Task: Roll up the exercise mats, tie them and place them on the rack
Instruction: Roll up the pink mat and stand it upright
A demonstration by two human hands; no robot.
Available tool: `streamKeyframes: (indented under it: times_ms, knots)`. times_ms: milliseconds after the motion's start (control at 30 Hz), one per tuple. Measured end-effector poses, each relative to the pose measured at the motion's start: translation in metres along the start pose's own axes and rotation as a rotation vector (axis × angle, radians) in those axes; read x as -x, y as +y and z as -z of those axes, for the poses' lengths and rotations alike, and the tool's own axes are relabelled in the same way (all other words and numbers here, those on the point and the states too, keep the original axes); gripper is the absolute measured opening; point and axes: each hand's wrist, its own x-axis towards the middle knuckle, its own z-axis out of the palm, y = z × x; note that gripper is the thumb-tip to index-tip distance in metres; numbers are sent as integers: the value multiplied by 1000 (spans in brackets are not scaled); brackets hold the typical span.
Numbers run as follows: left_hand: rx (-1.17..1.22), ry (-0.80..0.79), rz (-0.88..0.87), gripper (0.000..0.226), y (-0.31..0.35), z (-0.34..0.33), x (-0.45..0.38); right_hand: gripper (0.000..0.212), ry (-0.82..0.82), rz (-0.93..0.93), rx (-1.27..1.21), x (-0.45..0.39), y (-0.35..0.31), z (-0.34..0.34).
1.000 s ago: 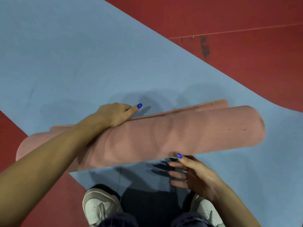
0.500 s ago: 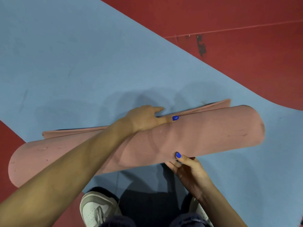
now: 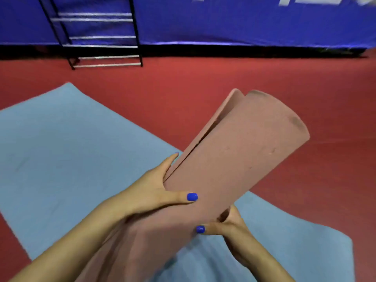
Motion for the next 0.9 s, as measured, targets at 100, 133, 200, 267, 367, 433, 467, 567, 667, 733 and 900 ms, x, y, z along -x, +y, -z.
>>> streamKeyframes:
  times_ms: [100, 133, 200, 267, 367, 433, 467, 567, 667, 733, 900]
  knots:
    - [35, 95, -159, 95, 72, 23, 60, 95, -5, 176, 232, 41, -68, -15]
    - [37, 136, -209, 97, 92, 25, 82, 94, -1, 235, 322, 58, -88, -19]
    - [27, 220, -318, 107, 131, 22, 129, 93, 0, 336, 496, 93, -122, -28]
    - [49, 300, -410, 116, 161, 14, 170, 95, -19, 414, 671, 127, -150, -36]
    - [82, 403, -475, 121, 186, -3, 221, 109, -18, 475, 912, 174, -177, -46]
    - [78, 435, -485, 120, 194, -14, 246, 116, 26, 487, 1072, 201, -185, -50]
    - [81, 446, -485, 119, 196, -18, 255, 118, 28, 491, 1105, 213, -187, -52]
    - [148, 487, -477, 114, 195, -29, 269, 118, 14, 464, 1196, 232, -186, -54]
    - [210, 492, -448, 115, 185, -37, 267, 111, 28, 395, 1298, 234, -179, -52]
    - [224, 469, -396, 117, 170, -47, 259, 109, -102, 380, 1114, 237, -177, -48]
    - [218, 425, -257, 116, 138, -81, 240, 94, -332, 363, 290, 239, -196, -40]
